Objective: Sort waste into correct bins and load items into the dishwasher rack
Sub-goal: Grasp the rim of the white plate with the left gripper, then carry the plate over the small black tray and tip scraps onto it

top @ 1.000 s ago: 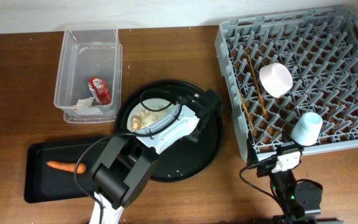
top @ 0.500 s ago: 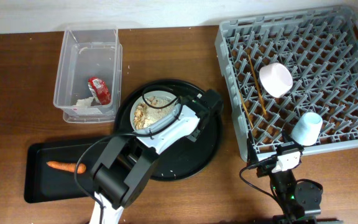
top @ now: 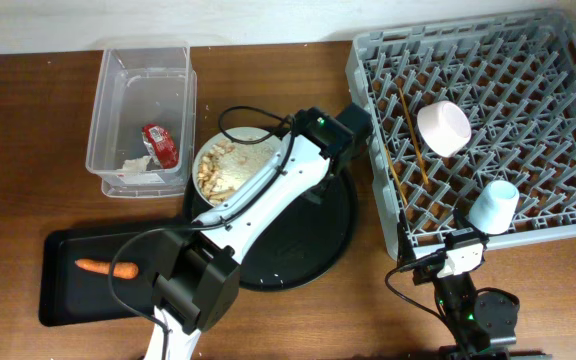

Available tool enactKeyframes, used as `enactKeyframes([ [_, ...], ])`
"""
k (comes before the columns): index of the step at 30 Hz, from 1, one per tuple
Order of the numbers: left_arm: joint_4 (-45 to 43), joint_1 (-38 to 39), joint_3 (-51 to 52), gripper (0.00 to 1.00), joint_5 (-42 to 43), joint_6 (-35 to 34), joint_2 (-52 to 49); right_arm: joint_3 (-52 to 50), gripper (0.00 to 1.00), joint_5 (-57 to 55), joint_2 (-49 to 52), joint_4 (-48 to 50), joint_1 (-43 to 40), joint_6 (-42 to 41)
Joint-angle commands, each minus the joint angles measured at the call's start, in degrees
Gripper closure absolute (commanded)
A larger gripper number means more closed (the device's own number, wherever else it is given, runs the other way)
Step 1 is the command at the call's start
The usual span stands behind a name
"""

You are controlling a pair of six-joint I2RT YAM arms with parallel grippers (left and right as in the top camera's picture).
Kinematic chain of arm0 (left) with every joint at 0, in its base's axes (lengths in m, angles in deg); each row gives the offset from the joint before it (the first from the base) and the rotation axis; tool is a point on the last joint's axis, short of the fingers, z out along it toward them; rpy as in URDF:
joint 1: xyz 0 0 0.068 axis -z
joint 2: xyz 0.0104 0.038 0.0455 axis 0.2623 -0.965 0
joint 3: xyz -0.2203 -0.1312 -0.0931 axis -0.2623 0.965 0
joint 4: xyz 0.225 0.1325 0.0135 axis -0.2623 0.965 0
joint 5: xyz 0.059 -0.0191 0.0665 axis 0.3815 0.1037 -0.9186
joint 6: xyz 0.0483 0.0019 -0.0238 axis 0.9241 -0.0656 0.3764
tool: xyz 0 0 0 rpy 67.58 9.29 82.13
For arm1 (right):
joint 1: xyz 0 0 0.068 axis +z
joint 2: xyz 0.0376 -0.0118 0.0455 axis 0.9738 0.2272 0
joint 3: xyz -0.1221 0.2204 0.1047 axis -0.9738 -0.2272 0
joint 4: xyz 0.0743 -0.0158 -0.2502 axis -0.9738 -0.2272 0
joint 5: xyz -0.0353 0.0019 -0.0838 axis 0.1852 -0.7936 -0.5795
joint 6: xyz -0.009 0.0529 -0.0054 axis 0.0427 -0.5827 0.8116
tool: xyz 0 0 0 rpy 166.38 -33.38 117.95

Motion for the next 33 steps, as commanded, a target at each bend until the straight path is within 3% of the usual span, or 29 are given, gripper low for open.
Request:
enactKeyframes([
  [1,5.3,0.0,-1.0,1.00,-5.0,-7.2,2.1,-0.4,0.02,0.5,-0.4,-0.2,-0.4,-0.4],
  [6,10.4,-2.8,-1.0,1.00,-4.8,-14.7,11.4,-0.4,0.02,0.5,-0.4,-0.1,-0.4,-0.4],
  [15,12.6,-21.8,5.0,1.00,1.9,-18.6,17.5,-0.4,0.02,0.5,-0.4,-0.2,-0.4,-0.4],
  [19,1.9,-28.9,19.5,1.00,7.5,-17.7,24.3,-0.4,0.02,0.5,-0.4,-0.2,-0.4,-0.4],
  [26,-17.8,-44.5,41.3,1.00,29.7,-11.3,37.9,-0.4,0.02,0.5,-0.4,-0.2,-0.4,-0.4],
  [33,-25.5,-46.6,47.5,1.00,35.4,-11.8,43.9,-0.4,0.02,0.5,-0.4,-0.2,-0.4,-0.4],
])
